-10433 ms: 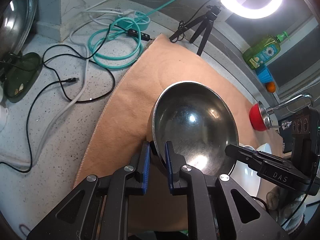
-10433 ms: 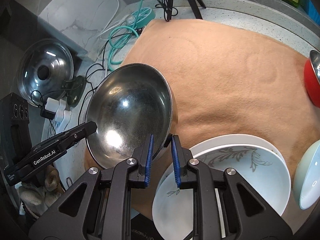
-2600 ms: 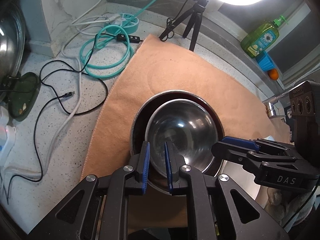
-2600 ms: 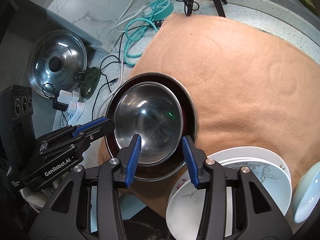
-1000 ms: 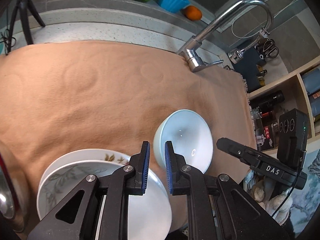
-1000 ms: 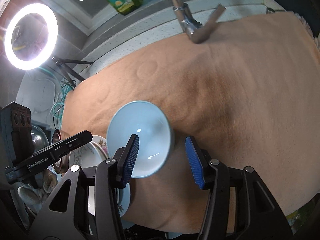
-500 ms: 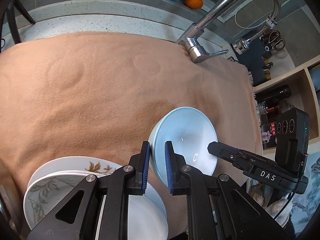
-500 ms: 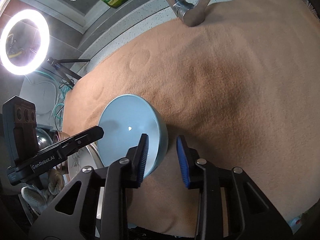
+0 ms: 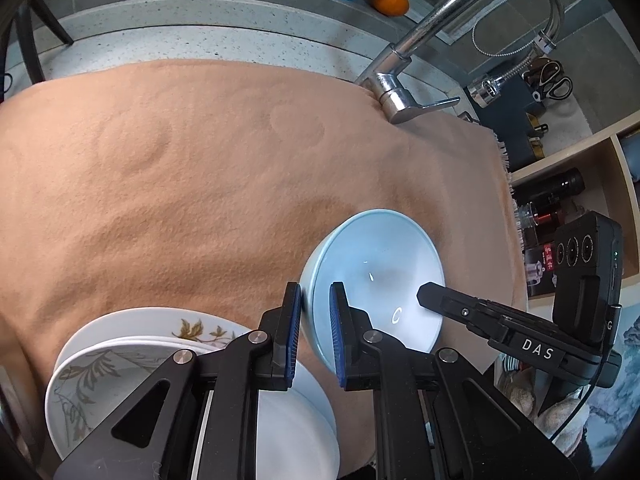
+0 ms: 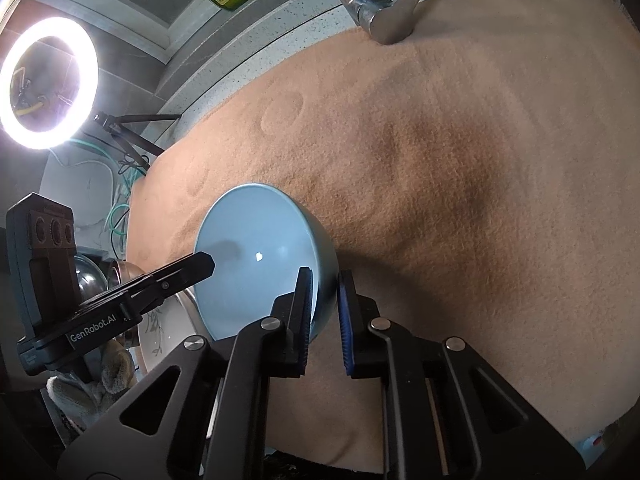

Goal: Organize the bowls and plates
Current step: 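Lift the light blue bowl with both tools over the nested steel bowls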

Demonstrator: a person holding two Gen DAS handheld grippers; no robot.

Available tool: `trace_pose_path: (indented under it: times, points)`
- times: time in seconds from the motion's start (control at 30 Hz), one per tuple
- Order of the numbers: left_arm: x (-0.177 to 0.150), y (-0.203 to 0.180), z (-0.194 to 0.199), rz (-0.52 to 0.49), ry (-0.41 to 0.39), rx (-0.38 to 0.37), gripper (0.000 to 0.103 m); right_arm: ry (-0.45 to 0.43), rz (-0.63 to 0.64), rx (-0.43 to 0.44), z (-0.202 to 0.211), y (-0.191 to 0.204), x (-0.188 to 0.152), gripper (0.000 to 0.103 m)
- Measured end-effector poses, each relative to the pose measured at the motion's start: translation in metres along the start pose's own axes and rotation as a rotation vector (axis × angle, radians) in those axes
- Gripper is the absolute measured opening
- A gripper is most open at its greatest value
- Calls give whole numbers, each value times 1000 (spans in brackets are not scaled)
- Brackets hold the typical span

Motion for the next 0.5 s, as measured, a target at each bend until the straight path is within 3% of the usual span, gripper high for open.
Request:
trace_pose_path:
  times: [0.5]
  points:
    - [-16, 15, 70, 15, -129, -44, 13, -50, 92, 21, 32, 58, 1, 13]
Point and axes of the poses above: each gripper's, at about its wrist camera, not at the fingertips, and z roughly against the way its jaws point, y to its left, x to its top, the point moved 5 cm from there along -z, roughly the way its jaws point, and after that the axes turned 6 degrees about z, right-handed, at the moved point
